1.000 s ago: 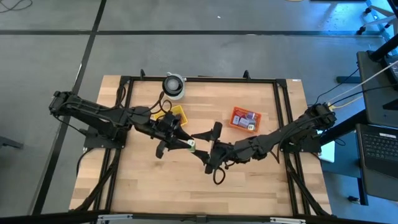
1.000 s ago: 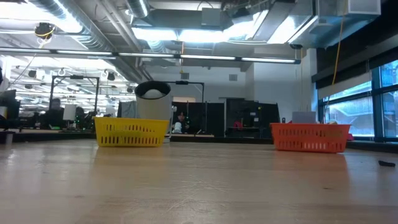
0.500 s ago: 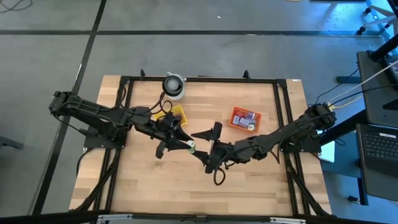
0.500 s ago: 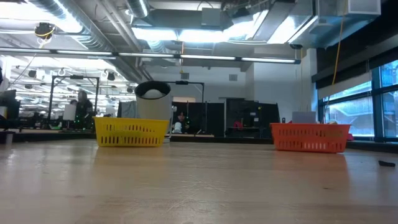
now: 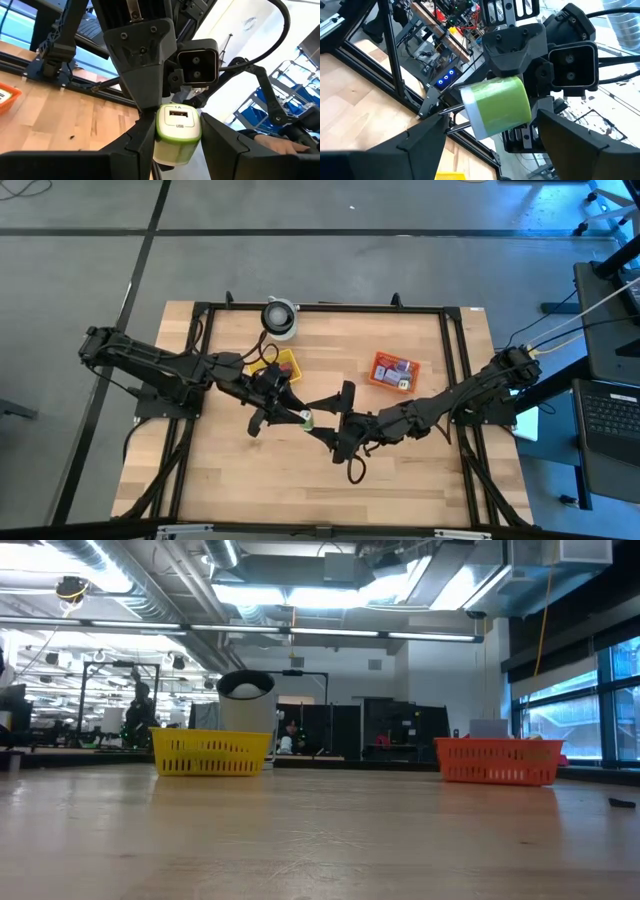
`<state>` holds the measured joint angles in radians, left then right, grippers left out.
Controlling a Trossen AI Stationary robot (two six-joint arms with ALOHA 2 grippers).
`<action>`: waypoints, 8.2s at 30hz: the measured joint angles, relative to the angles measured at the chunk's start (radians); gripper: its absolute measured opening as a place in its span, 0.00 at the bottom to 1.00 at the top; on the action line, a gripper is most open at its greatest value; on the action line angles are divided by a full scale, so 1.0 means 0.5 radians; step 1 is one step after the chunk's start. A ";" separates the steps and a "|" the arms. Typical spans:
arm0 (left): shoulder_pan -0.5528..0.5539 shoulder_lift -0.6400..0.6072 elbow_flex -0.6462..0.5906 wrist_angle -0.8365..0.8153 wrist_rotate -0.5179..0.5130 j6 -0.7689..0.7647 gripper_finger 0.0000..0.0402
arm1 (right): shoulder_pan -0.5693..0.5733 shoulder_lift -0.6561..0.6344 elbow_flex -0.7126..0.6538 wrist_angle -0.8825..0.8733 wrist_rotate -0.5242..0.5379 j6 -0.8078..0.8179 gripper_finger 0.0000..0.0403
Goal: Pick & Place Office items
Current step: Put the green charger adapter into the orange bin, then return to Home Position
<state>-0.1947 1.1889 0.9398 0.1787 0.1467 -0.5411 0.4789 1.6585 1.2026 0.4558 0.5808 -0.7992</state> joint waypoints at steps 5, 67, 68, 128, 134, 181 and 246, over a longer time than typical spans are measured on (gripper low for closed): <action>0.001 0.001 0.000 -0.004 0.011 -0.021 0.32 | 0.002 0.000 0.000 0.000 -0.007 -0.014 0.75; 0.002 -0.015 -0.002 0.000 -0.136 0.116 0.50 | -0.019 -0.007 0.003 0.010 0.075 0.056 0.58; 0.002 -0.026 -0.003 -0.007 -0.162 0.138 0.50 | -0.025 -0.007 0.004 0.010 0.074 0.059 0.58; -0.441 -0.935 -0.434 -1.341 -2.084 0.318 0.49 | -1.594 -1.033 -0.875 -2.133 -1.034 1.888 0.58; -0.445 -1.023 -0.518 -1.317 -2.085 0.315 0.49 | -1.736 -1.032 -1.060 -1.932 -1.200 1.891 0.58; -0.445 -1.106 -0.562 -1.308 -1.906 0.338 0.49 | -1.841 -1.029 -1.352 -1.571 -1.398 2.141 0.71; -0.348 -2.205 -1.697 0.155 -1.568 1.394 0.49 | -1.343 -2.967 -1.381 -1.376 -1.468 1.864 0.56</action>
<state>-0.3686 0.0864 0.0914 0.2563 -0.6371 0.1561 -0.1925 0.1748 0.5120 -0.2324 -0.1532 0.1329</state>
